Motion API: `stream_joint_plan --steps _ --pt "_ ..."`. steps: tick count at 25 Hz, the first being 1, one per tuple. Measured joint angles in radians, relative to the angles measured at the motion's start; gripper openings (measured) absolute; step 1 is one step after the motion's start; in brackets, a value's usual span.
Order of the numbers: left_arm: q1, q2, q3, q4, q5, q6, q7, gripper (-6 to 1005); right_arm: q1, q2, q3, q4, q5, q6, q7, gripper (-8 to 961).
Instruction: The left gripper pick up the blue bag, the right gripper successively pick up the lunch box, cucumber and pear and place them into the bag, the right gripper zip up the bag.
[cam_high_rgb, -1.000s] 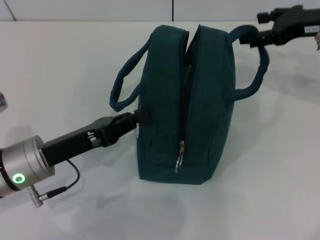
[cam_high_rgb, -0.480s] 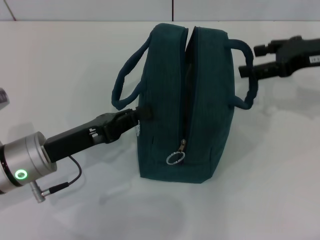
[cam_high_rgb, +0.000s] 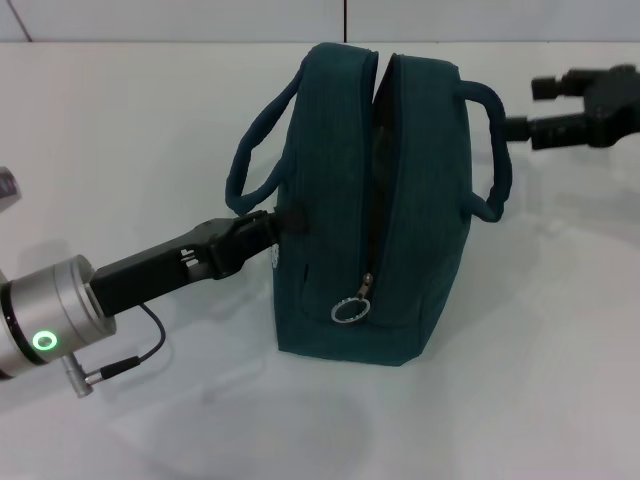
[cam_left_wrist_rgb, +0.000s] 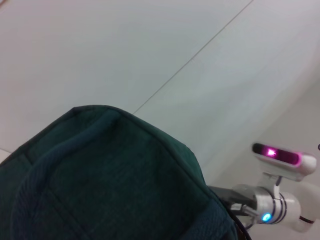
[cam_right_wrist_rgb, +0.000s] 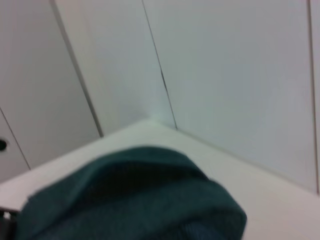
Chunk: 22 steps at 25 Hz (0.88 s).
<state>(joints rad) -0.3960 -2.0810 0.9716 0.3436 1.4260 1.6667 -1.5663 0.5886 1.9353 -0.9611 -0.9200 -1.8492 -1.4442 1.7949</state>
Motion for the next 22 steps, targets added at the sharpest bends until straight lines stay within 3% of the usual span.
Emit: stream_joint_plan --steps 8,9,10,11,12,15,22 --pt "0.000 -0.002 -0.001 0.000 -0.004 -0.019 0.001 83 -0.043 0.019 0.055 -0.026 0.212 -0.215 -0.113 886" --pt "0.000 -0.003 -0.001 0.000 -0.004 -0.021 0.001 83 -0.043 0.032 0.055 -0.022 0.232 -0.292 -0.117 886" --pt "0.000 -0.003 -0.001 0.000 -0.005 -0.024 0.002 84 -0.043 0.032 0.055 -0.022 0.232 -0.292 -0.117 886" --pt "0.000 -0.003 -0.001 0.000 -0.005 -0.028 0.002 84 -0.042 0.060 0.048 -0.015 0.243 -0.382 -0.118 886" --pt "0.000 -0.004 -0.001 0.000 -0.006 -0.032 0.002 84 -0.042 0.064 0.045 -0.014 0.244 -0.397 -0.118 886" --pt "-0.002 -0.005 -0.002 0.000 -0.006 -0.047 0.002 86 -0.033 0.082 -0.042 0.028 0.256 -0.470 -0.118 886" --pt "0.002 -0.007 -0.021 -0.002 -0.006 -0.053 0.006 88 0.011 0.078 -0.236 0.166 0.251 -0.435 -0.124 885"
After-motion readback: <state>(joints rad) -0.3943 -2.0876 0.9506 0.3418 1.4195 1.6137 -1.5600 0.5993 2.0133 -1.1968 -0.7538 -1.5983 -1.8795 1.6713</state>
